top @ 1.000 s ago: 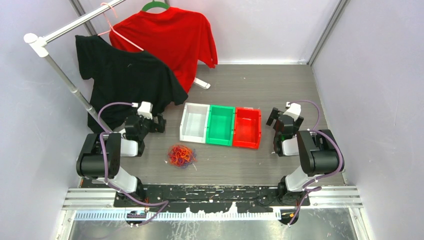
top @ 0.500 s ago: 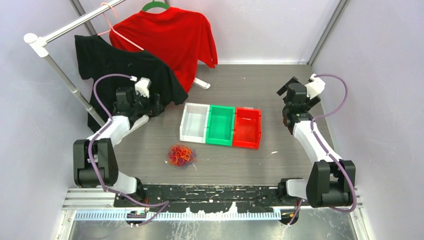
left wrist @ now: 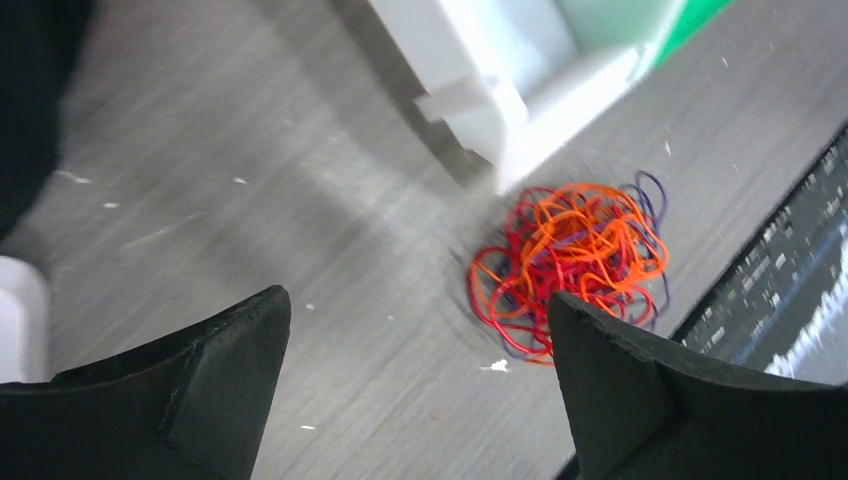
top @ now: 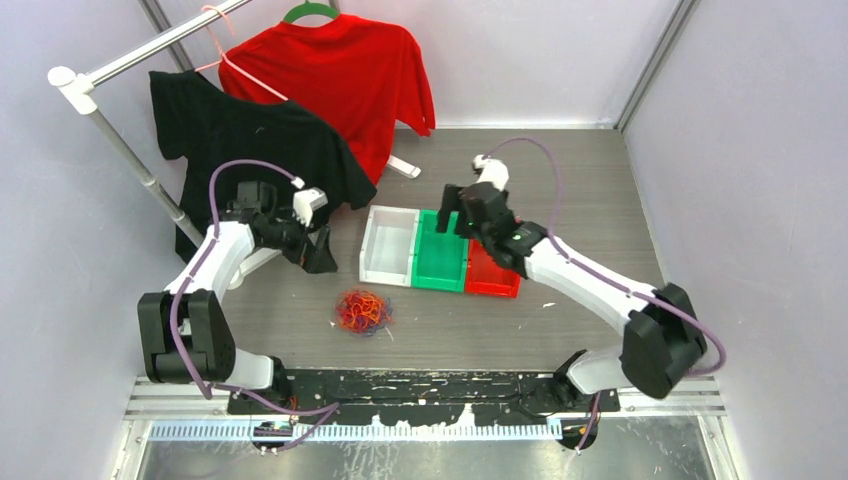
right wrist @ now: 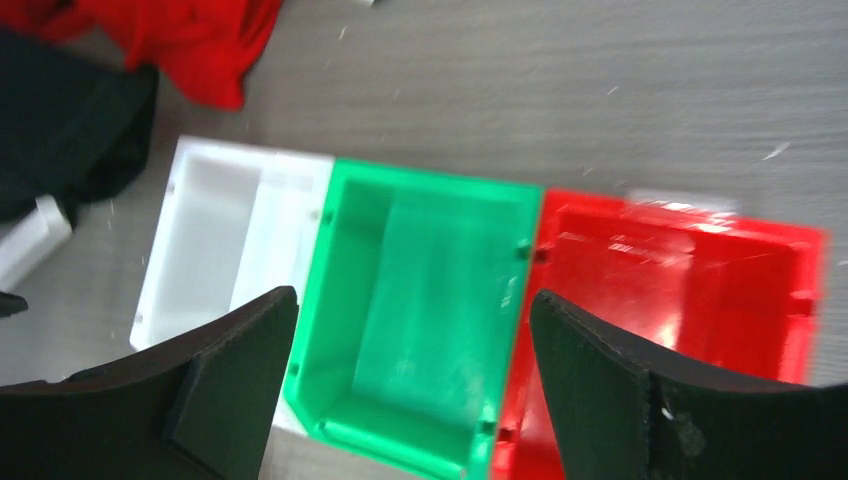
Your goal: Untangle the cables
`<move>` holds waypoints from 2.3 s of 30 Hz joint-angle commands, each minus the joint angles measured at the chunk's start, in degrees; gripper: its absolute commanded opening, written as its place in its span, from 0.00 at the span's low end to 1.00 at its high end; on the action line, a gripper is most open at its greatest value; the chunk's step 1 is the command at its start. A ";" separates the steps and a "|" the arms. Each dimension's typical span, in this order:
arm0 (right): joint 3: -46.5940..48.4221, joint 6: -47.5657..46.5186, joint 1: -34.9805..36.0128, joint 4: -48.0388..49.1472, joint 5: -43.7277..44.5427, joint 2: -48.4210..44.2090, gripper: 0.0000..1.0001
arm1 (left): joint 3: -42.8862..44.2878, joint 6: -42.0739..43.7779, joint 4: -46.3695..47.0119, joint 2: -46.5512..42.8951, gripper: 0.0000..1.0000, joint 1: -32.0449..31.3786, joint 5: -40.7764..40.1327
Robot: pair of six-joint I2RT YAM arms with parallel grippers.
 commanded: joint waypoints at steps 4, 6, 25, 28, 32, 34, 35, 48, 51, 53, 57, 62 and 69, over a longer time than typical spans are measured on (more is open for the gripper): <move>6.60 2.73 6.94 -3.07 3.19 10.31 0.83 | 0.62 7.18 -13.46 -2.10 0.99 -6.08 1.44; 7.94 3.18 7.44 -2.14 2.56 12.55 0.79 | -0.23 7.11 -12.85 -2.59 0.99 -8.27 0.32; 19.98 4.95 8.31 -2.44 3.76 28.28 0.47 | -4.78 5.08 -3.53 3.69 0.69 -20.03 -7.29; 21.27 3.32 7.25 -3.66 5.39 28.73 0.39 | -4.70 5.04 -2.48 4.74 0.58 -21.02 -7.48; 21.60 2.14 4.77 -3.49 5.35 29.06 0.36 | -3.34 4.51 -1.93 5.52 0.39 -21.16 -6.54; 21.74 1.05 3.82 -3.19 5.20 29.13 0.36 | -2.59 4.40 -2.54 5.64 0.31 -21.23 -5.94; 21.90 0.06 3.71 -3.05 5.34 29.20 0.36 | -2.26 4.37 -2.93 5.62 0.28 -21.20 -5.61; 26.71 -5.58 2.00 -3.55 5.11 33.15 0.36 | 1.07 5.57 -12.11 0.75 0.00 -21.22 -1.91; 28.35 -7.06 1.17 -4.17 5.40 33.69 0.37 | 2.00 6.03 -14.80 -0.24 0.00 -21.22 -1.15; 29.58 -7.29 0.82 -5.74 5.43 33.14 0.37 | 2.54 6.12 -16.18 -1.17 0.00 -21.24 -0.93; 27.68 -8.38 2.56 -6.28 6.92 28.77 0.54 | 2.99 5.97 -17.71 -3.33 0.00 -21.18 0.22; 18.77 -9.21 6.71 -2.84 0.84 17.47 0.86 | 5.29 6.08 -21.20 -4.46 0.00 -21.18 2.17; 11.60 -10.20 12.33 1.83 -21.76 8.64 0.94 | 8.50 7.80 -25.55 -5.75 0.00 -21.20 3.92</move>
